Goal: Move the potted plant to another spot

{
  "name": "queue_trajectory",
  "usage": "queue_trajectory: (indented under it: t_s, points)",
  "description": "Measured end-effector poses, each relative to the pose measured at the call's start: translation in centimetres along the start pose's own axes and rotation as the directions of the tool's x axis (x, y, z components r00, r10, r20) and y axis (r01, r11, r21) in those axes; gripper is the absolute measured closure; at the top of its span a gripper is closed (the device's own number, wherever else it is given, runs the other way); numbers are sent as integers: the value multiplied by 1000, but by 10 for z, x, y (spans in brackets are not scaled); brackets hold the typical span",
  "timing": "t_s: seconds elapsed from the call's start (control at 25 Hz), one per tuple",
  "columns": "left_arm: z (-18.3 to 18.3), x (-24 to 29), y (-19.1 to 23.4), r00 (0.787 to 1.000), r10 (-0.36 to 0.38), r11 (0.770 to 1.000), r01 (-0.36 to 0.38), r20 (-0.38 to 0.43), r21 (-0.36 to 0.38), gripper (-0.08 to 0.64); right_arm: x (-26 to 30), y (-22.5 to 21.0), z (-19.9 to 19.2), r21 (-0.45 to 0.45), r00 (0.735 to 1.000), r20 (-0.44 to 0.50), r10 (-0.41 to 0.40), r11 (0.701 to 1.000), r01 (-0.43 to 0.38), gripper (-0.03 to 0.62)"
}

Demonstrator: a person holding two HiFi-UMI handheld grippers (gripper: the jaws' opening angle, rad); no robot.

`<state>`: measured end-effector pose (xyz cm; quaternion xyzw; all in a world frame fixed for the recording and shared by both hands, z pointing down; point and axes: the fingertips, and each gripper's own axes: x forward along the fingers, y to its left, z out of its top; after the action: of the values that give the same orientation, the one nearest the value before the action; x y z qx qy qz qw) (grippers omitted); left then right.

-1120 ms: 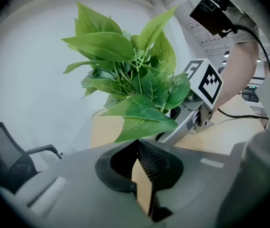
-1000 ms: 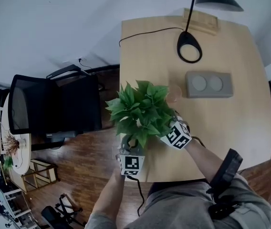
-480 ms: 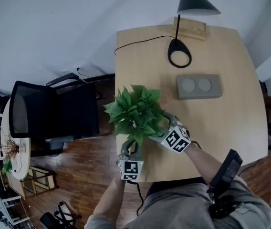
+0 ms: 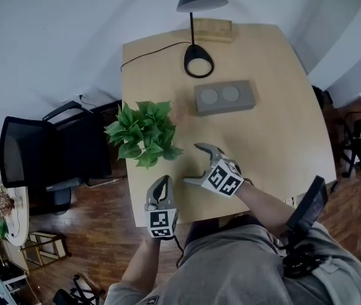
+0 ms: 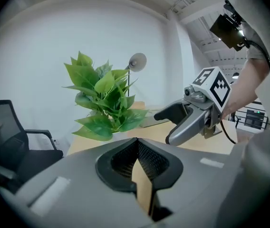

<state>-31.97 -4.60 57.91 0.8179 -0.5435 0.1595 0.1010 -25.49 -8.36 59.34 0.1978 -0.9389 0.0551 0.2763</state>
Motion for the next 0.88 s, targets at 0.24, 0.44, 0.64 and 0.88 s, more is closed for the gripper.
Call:
queue_trajectory:
  t_s: [0.24,0.44,0.64,0.88]
  points:
    - [21,-22,-76,998,16,998,-12,58,-68,558,-79,24,-10,45,997,70,12,999,-15,155]
    - [36,-34,-142,996,12,992,-1,93,-123,558,-147,45,-31,71,990,143,10,997,-21,327]
    - [34,-55,-199,997,19,981,-4,75,-194,558,-212,74,-64,134,984,177,8,990,-32,460]
    - [30,-84,-244,999,-7,967,16,38,-255,558,-272,99,-102,262,985,171,-38,965,-8,535]
